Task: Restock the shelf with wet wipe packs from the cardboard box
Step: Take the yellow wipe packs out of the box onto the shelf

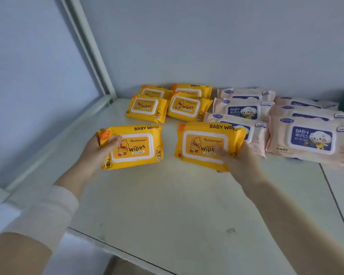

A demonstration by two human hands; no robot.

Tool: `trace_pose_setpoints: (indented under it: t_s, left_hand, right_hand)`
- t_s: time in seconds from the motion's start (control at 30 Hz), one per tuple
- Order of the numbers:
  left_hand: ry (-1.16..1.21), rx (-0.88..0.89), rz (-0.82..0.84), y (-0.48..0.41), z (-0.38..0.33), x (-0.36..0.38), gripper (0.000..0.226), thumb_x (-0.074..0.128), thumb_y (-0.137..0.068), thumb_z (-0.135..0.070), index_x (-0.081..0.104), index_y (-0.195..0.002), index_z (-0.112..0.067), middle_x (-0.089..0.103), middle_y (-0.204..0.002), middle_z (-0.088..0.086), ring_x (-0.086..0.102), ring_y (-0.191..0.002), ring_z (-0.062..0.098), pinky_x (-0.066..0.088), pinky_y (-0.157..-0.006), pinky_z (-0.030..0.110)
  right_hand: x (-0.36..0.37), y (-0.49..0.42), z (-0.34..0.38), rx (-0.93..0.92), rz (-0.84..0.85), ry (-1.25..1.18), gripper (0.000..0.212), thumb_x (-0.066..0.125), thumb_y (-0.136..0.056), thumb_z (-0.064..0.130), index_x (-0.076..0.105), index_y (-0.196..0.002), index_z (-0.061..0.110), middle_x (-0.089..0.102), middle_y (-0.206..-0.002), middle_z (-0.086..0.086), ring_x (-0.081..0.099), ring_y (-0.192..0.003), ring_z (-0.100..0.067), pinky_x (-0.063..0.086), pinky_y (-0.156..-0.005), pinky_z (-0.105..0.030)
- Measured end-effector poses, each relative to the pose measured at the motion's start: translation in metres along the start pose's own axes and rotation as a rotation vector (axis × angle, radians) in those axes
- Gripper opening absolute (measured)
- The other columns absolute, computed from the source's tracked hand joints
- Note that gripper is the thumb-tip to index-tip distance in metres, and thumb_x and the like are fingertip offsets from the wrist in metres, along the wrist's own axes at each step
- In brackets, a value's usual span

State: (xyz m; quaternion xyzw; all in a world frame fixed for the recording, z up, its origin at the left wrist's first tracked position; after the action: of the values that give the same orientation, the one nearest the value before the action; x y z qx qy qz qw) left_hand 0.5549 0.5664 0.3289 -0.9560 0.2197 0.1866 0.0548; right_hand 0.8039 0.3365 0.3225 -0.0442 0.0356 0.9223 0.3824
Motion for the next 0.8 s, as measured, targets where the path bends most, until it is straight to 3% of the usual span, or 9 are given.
trace_pose_setpoints:
  t_s: [0.1,0.2,0.3,0.37,0.47,0.53,0.6,0.7,0.8]
  left_hand:
    - [-0.012,-0.002,0.084,-0.050,0.003,-0.005,0.025,0.060,-0.081,-0.041,0.055,-0.104,-0.030,0.067,-0.101,-0.007,0.065,-0.091,0.015,0.049,-0.082,0.035]
    - [-0.017,-0.027,0.215,-0.100,0.010,0.011,0.017,0.059,-0.083,-0.037,0.054,-0.099,-0.031,0.067,-0.095,-0.009,0.065,-0.088,0.014,0.050,-0.081,0.035]
    - [-0.077,-0.006,0.297,-0.141,0.015,0.026,0.021,0.060,-0.081,-0.040,0.054,-0.098,-0.029,0.065,-0.091,-0.013,0.063,-0.083,0.007,0.047,-0.068,0.023]
    - [-0.157,0.049,0.285,-0.162,0.018,0.032,0.028,0.062,-0.081,-0.042,0.053,-0.100,-0.024,0.062,-0.091,-0.015,0.060,-0.082,0.002,0.043,-0.064,0.018]
    - [-0.196,0.109,0.181,-0.173,0.022,0.034,0.047,0.068,-0.078,-0.040,0.048,-0.115,-0.018,0.056,-0.099,-0.011,0.055,-0.085,0.003,0.038,-0.065,0.014]
    - [-0.213,0.149,0.140,-0.171,0.017,0.036,0.057,0.070,-0.078,-0.036,0.045,-0.123,-0.014,0.053,-0.112,-0.005,0.053,-0.097,0.009,0.040,-0.073,0.016]
    - [-0.307,0.234,0.083,-0.166,0.008,0.037,0.060,0.069,-0.079,-0.033,0.043,-0.128,-0.011,0.052,-0.123,0.005,0.049,-0.111,0.017,0.042,-0.088,0.027]
    - [-0.646,0.480,0.002,-0.147,-0.019,0.047,0.059,0.066,-0.083,-0.027,0.042,-0.133,-0.010,0.042,-0.137,0.015,0.033,-0.129,0.032,0.027,-0.106,0.042]
    - [-0.845,0.705,0.208,-0.114,-0.059,0.093,0.057,0.063,-0.085,-0.027,0.042,-0.135,-0.010,0.035,-0.145,0.015,0.024,-0.136,0.033,0.020,-0.111,0.042]
  right_hand:
    - [0.031,-0.042,0.009,-0.010,-0.068,0.106,0.043,0.060,-0.088,0.024,0.045,-0.127,0.014,0.059,-0.118,-0.003,0.059,-0.097,-0.022,0.053,-0.055,-0.025]
    - [0.055,-0.072,0.006,0.041,-0.137,0.214,0.047,0.058,-0.089,0.026,0.034,-0.128,0.013,0.052,-0.121,-0.001,0.052,-0.103,-0.017,0.048,-0.072,-0.031]
    - [0.074,-0.090,0.002,0.061,-0.210,0.408,0.055,0.056,-0.090,0.028,0.025,-0.131,0.007,0.043,-0.132,-0.011,0.046,-0.121,-0.028,0.043,-0.094,-0.039]
    - [0.081,-0.098,0.004,0.007,-0.316,0.610,0.065,0.057,-0.089,0.028,0.021,-0.137,0.003,0.037,-0.136,-0.015,0.036,-0.128,-0.031,0.033,-0.104,-0.043]
    - [0.086,-0.106,0.008,-0.023,-0.423,0.774,0.084,0.060,-0.087,0.029,0.006,-0.147,0.003,0.025,-0.145,-0.016,0.019,-0.136,-0.031,0.013,-0.113,-0.038]
    - [0.091,-0.108,0.004,0.036,-0.408,0.807,0.092,0.059,-0.087,0.033,-0.004,-0.148,0.005,0.017,-0.150,-0.014,0.009,-0.140,-0.031,0.006,-0.115,-0.039]
    - [0.096,-0.108,-0.001,0.077,-0.353,0.809,0.098,0.058,-0.086,0.037,-0.012,-0.146,0.004,0.006,-0.155,-0.013,-0.002,-0.143,-0.029,0.002,-0.116,-0.039]
    - [0.099,-0.104,0.000,0.096,-0.231,0.880,0.106,0.058,-0.084,0.045,-0.018,-0.144,0.002,-0.009,-0.157,-0.013,-0.017,-0.143,-0.029,-0.007,-0.116,-0.040]
    - [0.079,-0.088,0.010,0.081,-0.174,1.000,0.101,0.056,-0.085,0.048,-0.011,-0.147,0.007,-0.011,-0.156,-0.016,-0.020,-0.142,-0.031,-0.007,-0.116,-0.042]
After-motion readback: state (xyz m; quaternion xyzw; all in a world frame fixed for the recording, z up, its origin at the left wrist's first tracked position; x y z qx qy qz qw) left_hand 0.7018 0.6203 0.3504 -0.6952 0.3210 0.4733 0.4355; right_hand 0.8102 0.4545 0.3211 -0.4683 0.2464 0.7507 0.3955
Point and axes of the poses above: each hand's wrist, its own y-axis away from the middle knuckle, its own x-axis out of the palm, z = x × y, the point moved 5 cm from there along -y, towards the middle knuckle
